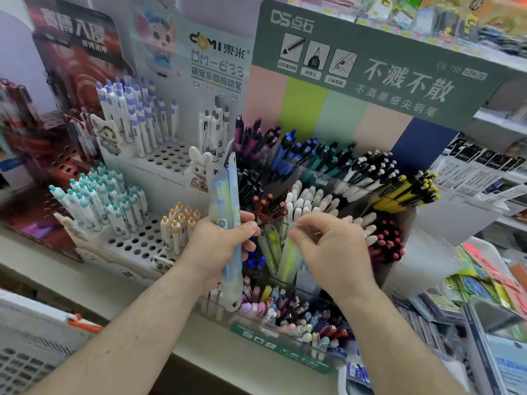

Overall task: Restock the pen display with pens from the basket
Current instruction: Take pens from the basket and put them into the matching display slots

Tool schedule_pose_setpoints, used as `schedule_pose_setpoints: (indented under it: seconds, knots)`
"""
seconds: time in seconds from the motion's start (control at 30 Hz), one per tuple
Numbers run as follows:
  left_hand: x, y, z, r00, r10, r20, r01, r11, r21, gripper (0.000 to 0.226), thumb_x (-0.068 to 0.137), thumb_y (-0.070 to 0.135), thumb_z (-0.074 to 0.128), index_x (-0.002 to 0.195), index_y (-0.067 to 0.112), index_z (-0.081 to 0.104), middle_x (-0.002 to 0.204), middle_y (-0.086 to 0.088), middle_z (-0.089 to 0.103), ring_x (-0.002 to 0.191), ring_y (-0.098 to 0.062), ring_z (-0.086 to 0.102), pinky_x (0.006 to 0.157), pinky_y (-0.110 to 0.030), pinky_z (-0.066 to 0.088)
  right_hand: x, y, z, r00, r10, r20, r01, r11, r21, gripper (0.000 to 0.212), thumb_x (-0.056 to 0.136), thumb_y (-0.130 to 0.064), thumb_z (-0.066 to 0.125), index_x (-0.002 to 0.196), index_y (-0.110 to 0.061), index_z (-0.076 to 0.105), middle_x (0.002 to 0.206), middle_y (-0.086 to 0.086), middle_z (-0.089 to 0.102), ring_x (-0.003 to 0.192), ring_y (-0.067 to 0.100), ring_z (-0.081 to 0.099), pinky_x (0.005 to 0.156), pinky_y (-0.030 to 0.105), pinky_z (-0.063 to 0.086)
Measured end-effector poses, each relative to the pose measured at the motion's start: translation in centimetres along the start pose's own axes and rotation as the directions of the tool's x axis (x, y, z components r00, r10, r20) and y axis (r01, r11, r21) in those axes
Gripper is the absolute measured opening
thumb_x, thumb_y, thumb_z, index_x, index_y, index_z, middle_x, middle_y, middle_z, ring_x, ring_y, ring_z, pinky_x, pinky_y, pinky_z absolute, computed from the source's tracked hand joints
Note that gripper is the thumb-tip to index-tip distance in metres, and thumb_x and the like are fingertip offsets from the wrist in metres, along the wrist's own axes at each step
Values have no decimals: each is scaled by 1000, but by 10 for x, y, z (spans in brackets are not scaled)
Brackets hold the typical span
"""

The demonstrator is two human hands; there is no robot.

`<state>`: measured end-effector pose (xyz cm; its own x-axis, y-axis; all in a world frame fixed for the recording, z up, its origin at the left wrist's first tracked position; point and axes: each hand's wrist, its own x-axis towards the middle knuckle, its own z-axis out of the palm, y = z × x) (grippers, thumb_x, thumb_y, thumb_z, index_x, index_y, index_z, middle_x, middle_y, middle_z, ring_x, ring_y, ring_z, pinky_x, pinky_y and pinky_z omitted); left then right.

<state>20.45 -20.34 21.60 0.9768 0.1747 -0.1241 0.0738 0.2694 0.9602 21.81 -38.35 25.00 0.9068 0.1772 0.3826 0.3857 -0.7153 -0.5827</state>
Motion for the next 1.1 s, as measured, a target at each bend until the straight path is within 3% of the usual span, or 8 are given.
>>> schedule_pose_setpoints:
  seconds: [0.4, 0.47, 0.57, 0.67, 0.8, 0.87, 1.0, 1.1]
  knots:
    - [-5, 3, 7, 989, -92, 115, 100, 993, -63, 12, 90, 1, 63, 100, 7, 65, 71, -4, 68, 54, -14, 55, 50, -27, 49, 18, -16, 19, 933, 132, 334, 78, 834, -546, 5, 91, -25, 62, 92, -27, 67, 86, -4, 68, 85, 24, 64, 69, 32, 53]
    - [-5, 3, 6, 981, -105, 161, 113, 993, -42, 13, 89, 1, 64, 101, 6, 65, 72, -6, 66, 55, -14, 54, 51, -28, 48, 22, -22, 13, 953, 119, 280, 25, 888, -460, 11, 91, -36, 65, 90, -27, 70, 85, -5, 68, 84, 20, 64, 69, 31, 53]
    - [-7, 5, 4, 963, -116, 242, 118, 993, 6, 12, 86, 0, 67, 97, 4, 65, 68, -6, 60, 54, -15, 53, 51, -27, 47, 26, -33, 5, 982, 152, 110, -151, 988, -17, 25, 87, -48, 68, 83, -24, 72, 76, -11, 67, 74, 4, 61, 63, 22, 46]
    - [-8, 6, 5, 941, -114, 319, 87, 991, 97, 6, 86, 4, 70, 89, 4, 66, 69, -9, 57, 55, -15, 52, 52, -27, 46, 26, -42, 8, 946, 231, 226, -286, 925, 252, 34, 80, -55, 73, 97, -25, 73, 83, -10, 68, 76, 2, 65, 66, 23, 53]
    - [-8, 3, 0, 881, -108, 461, 86, 994, 69, 49, 61, 48, 86, 84, 9, 69, 75, -9, 63, 56, -15, 55, 53, -28, 48, 21, -44, 9, 937, 202, 284, -312, 850, 424, 19, 92, -29, 70, 90, -10, 70, 70, 8, 66, 54, 17, 59, 54, 39, 53]
    - [-7, 1, -4, 856, -116, 504, 130, 992, 9, 62, 49, 62, 85, 83, 13, 71, 74, -4, 66, 59, -15, 60, 54, -28, 51, 18, -43, 4, 924, 213, 318, -365, 742, 562, 20, 98, -17, 62, 93, 2, 67, 58, 5, 60, 46, 15, 53, 43, 32, 49]
    - [-3, -3, -5, 888, -165, 429, 187, 982, -10, 63, 61, 49, 86, 105, 7, 73, 86, -8, 70, 79, -20, 67, 67, -33, 54, 17, -32, -3, 936, 252, 247, -353, 685, 638, 20, 102, -13, 53, 91, -5, 69, 67, 0, 65, 57, 11, 57, 52, 22, 48]
    - [-3, -4, 1, 912, -163, 377, 162, 986, 35, 37, 73, 18, 78, 104, 0, 70, 86, -12, 69, 82, -23, 67, 70, -36, 54, 16, -25, -11, 942, 280, 183, -330, 686, 648, 17, 100, -12, 55, 93, -12, 71, 73, 1, 67, 64, 11, 59, 58, 22, 49]
